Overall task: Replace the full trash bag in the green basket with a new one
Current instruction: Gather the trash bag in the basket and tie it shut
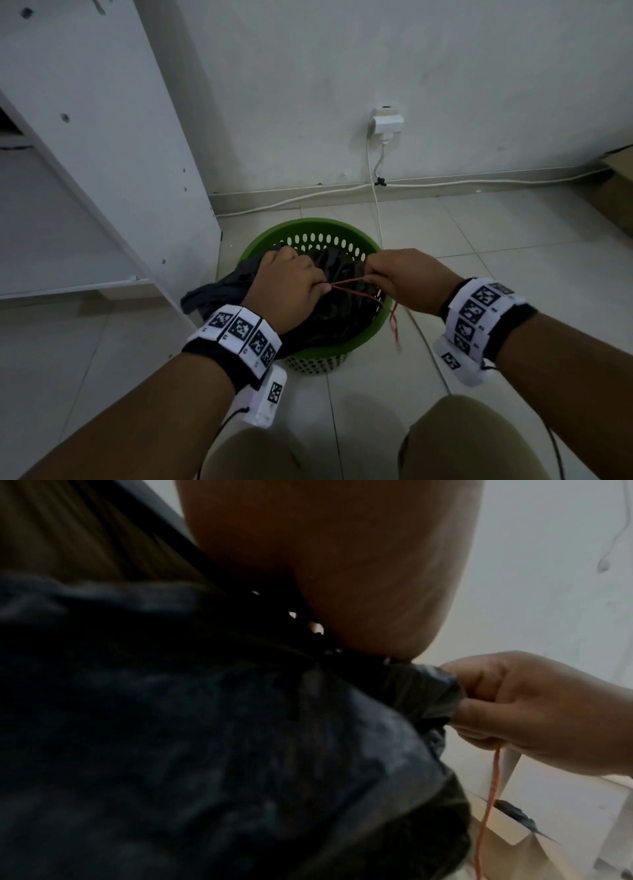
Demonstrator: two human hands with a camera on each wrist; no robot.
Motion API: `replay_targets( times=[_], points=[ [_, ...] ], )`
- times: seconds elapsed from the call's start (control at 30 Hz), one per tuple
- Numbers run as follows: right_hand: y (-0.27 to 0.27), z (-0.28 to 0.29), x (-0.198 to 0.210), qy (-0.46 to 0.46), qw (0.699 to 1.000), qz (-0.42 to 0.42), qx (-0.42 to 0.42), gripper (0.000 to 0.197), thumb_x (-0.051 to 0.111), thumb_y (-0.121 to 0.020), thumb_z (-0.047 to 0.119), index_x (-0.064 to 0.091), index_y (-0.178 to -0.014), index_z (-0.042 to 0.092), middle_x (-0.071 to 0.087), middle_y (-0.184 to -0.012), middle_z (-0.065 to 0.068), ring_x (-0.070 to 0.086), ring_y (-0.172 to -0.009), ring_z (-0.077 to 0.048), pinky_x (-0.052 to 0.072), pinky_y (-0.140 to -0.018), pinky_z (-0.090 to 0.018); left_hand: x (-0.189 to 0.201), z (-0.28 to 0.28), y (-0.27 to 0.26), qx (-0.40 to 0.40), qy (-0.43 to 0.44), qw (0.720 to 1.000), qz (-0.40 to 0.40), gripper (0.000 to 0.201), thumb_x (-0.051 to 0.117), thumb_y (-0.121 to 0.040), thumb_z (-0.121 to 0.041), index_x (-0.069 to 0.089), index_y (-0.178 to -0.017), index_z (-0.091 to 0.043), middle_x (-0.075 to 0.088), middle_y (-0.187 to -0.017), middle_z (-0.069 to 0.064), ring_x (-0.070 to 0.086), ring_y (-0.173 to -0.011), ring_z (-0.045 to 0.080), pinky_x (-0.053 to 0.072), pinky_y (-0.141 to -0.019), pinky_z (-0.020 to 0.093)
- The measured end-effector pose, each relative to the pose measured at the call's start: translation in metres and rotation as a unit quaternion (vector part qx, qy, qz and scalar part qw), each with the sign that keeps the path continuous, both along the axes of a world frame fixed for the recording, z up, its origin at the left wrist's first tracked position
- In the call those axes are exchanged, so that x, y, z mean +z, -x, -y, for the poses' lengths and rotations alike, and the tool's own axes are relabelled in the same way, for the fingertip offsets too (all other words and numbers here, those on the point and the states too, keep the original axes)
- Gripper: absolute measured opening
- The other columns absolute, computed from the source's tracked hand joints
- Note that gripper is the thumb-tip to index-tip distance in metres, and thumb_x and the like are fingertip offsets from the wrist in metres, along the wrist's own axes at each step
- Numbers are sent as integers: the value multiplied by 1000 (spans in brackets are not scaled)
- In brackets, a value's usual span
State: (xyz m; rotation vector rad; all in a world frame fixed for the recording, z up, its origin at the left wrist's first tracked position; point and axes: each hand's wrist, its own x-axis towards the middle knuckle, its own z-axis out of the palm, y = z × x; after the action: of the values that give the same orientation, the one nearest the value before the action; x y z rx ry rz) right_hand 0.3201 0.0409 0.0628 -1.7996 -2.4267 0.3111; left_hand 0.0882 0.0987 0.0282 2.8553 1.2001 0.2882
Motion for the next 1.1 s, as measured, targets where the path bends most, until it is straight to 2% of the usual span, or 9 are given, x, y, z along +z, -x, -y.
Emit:
replay_targets(
  times=[0.27,0.43,0.53,0.63,0.77,0.83,0.9,1.0,1.1],
  points=[
    [-1,-4,-5,-39,999,-31,-9,14,56,-95,29,60,-89,17,51,-82,7,50,-73,-16,45,-67,-33,-5,-1,-6,-43,-65,997,15,42,35,-93,-42,72,-87,-24,64,-90,-4,55,-95,28,40,-84,43],
    [30,-5,-6,47,983,-173,-48,31,60,-93,32,57,-121,18,63,-112,4,59,-97,-11,49,-85,-26,-7,3,-14,-39,-85,995,38,33,40,-93,-36,69,-89,-20,64,-95,-1,54,-97,30,31,-87,40],
    [42,-8,-7,62,987,-145,-36,22,52,-99,26,64,-102,8,67,-96,-3,61,-88,-19,48,-77,-27,-8,4,-15,-28,-99,994,34,30,41,-93,-33,67,-89,-18,64,-96,2,55,-98,31,32,-88,41],
    [33,-10,-6,64,983,-163,-57,19,50,-101,23,60,-85,20,56,-78,15,53,-76,-10,36,-63,-8,-11,4,-9,-18,-98,995,18,33,39,-95,-36,67,-90,-19,64,-97,1,54,-98,30,35,-89,42],
    [18,-5,-7,80,986,-143,-24,18,53,-100,24,67,-89,23,57,-75,21,52,-69,7,37,-63,-5,-13,4,-6,-41,-98,994,-25,33,41,-96,-39,68,-91,-22,65,-96,0,55,-100,31,37,-90,44],
    [8,-5,-8,57,991,-124,-12,18,53,-100,24,69,-93,21,57,-74,21,53,-68,8,34,-62,-8,-9,3,-7,-26,-85,995,-40,34,40,-96,-41,69,-93,-24,66,-97,1,54,-101,31,39,-89,45],
    [-2,-7,-8,25,994,-106,-12,18,53,-100,25,70,-95,19,63,-76,15,54,-67,0,36,-63,-14,-5,5,-11,-3,-60,998,-23,34,40,-96,-44,69,-104,-28,66,-106,0,52,-108,30,37,-92,45],
    [-14,-10,-6,-4,996,-83,-26,20,52,-100,28,70,-102,20,71,-86,3,61,-75,-15,47,-70,-28,2,13,-9,28,-4,999,35,47,38,-95,-55,57,-134,-36,56,-135,-3,42,-129,28,28,-105,48],
    [-25,-10,-4,4,999,-35,-31,23,48,-102,32,69,-106,24,72,-93,3,62,-83,-18,49,-75,-34,15,13,15,81,-8,988,129,55,37,-94,-57,54,-139,-31,51,-143,1,42,-133,27,29,-111,50]
  ],
)
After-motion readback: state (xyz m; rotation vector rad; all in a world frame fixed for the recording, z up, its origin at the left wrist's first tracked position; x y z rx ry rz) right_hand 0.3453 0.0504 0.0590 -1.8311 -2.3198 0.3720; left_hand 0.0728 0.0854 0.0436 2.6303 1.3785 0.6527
